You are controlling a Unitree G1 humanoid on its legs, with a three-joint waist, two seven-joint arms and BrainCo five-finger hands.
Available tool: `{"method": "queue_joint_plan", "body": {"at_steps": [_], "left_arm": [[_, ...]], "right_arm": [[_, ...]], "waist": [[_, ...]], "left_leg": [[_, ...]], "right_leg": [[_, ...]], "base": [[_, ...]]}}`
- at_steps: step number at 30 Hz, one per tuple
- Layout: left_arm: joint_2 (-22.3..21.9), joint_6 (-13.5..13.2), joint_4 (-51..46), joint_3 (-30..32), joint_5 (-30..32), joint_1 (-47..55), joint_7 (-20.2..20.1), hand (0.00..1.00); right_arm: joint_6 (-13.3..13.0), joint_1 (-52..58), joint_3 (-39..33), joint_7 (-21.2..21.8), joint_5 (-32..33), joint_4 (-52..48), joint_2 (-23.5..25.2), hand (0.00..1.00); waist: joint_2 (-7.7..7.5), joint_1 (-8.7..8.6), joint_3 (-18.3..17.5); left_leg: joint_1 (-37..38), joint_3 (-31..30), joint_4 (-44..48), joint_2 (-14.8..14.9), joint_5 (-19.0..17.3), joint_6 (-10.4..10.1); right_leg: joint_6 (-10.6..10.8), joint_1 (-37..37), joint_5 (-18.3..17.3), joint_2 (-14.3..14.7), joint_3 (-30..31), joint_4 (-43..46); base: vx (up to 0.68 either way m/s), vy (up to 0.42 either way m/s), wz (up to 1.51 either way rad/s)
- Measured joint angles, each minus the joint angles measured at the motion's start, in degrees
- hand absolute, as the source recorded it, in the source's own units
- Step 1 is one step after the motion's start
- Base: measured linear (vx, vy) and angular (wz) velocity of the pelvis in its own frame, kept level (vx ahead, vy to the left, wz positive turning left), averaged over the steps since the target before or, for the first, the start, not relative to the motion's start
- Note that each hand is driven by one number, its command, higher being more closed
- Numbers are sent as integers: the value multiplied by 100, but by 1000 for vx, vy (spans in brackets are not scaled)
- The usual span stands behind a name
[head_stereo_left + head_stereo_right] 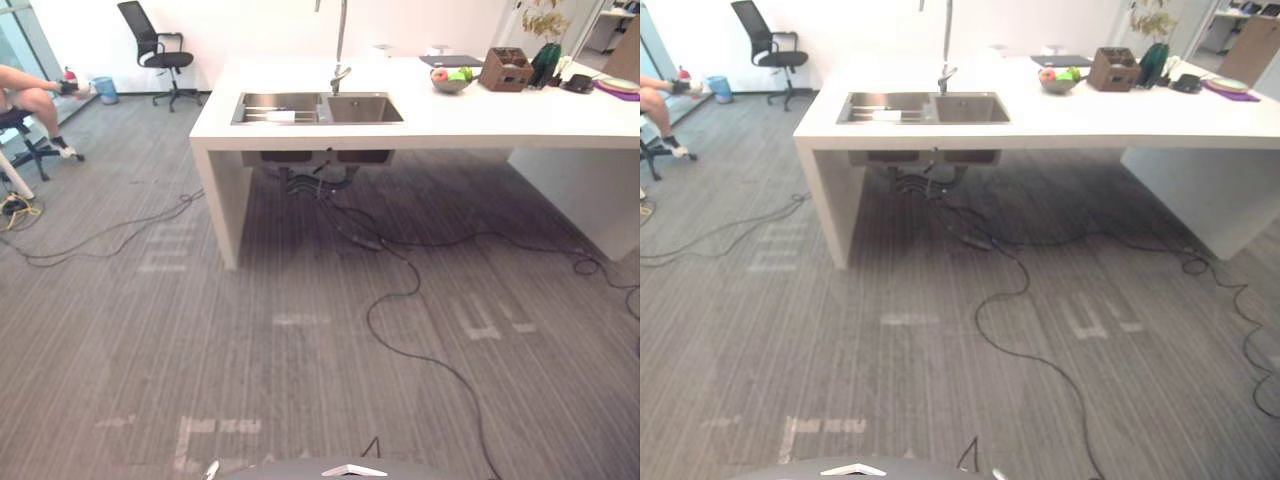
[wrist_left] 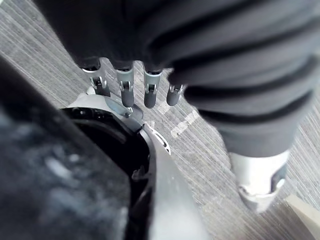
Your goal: Walk over to the sink, pick up the cup, carry it to the dishwasher, place the cup inside the dishwasher, then close the dishwasher door
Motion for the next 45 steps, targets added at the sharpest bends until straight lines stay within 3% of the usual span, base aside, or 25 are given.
{"method": "queue_joint_plan", "body": {"at_steps": [3,6,9,13,19,24,30,37,40,42,44,45], "left_arm": [[-18,-141,143,-43,4,-27,-48,0],[21,-185,156,-127,6,-30,-103,0],[164,-203,156,-496,4,-155,-127,0],[265,-259,50,-714,-51,-279,-91,0],[223,-425,-352,-819,-20,-580,334,0],[223,-469,-474,-837,423,-628,309,0],[215,-531,-241,-936,404,-769,289,0],[80,-511,-26,-436,281,-751,523,0],[33,-393,1,-227,-19,-630,720,0],[13,-390,21,-133,-18,-604,724,0],[49,-445,-2,-127,142,-619,698,0],[58,-624,-30,-127,476,-626,728,0]], "right_arm": [[-181,-9,-179,44,11,34,78,0],[-328,-140,-173,116,-16,3,106,0],[-461,-632,-139,280,16,-56,110,0],[-383,-1146,-105,326,84,-66,156,0],[-210,-1477,106,227,195,-95,142,0],[-166,-1395,106,215,54,-38,138,0],[-164,-1393,330,15,-316,11,10,0],[-91,-1349,342,-159,-658,194,-24,0],[-44,-1235,338,-259,-655,216,-47,0],[-41,-1142,326,-357,-618,215,-66,0],[-42,-1053,321,-395,-572,226,-52,0],[-72,-985,302,-397,-433,219,-53,0]], "waist": [[-9,-4,49],[-23,94,70],[-23,59,102],[-66,80,192],[-53,81,407],[-128,49,485],[-54,48,674],[-83,152,727],[-122,153,749],[-126,155,751],[-187,136,787],[-214,130,826]], "left_leg": [[281,21,-535,-62,389,-16],[466,72,-635,-91,443,-9],[468,121,-635,-99,438,-20],[458,128,-636,-100,453,-28],[312,86,-636,-134,529,42],[315,143,-635,-151,532,46],[405,313,-634,-158,527,47],[496,399,-639,-168,493,51],[503,395,-638,-198,471,86],[432,307,-600,-261,380,217],[298,287,-375,-313,231,299],[115,276,-18,-321,15,357]], "right_leg": [[70,311,151,-11,-325,-346],[103,488,168,-10,-337,-477],[134,497,220,0,-315,-574],[130,500,270,11,-302,-632],[112,374,387,9,-297,-693],[118,347,416,6,-184,-693],[118,346,494,8,10,-692],[125,350,491,-6,186,-612],[215,275,381,-71,194,-420],[278,-67,75,-199,188,164],[366,-335,-182,-363,174,716],[436,-545,-265,-478,196,1215]], "base": [[49,32,39],[38,25,6],[-6,-9,-8],[-43,-14,-2],[-61,3,0],[-20,14,-6],[-41,15,-17],[-47,14,-8],[-37,46,1],[10,88,5],[35,60,11],[34,55,2]]}}
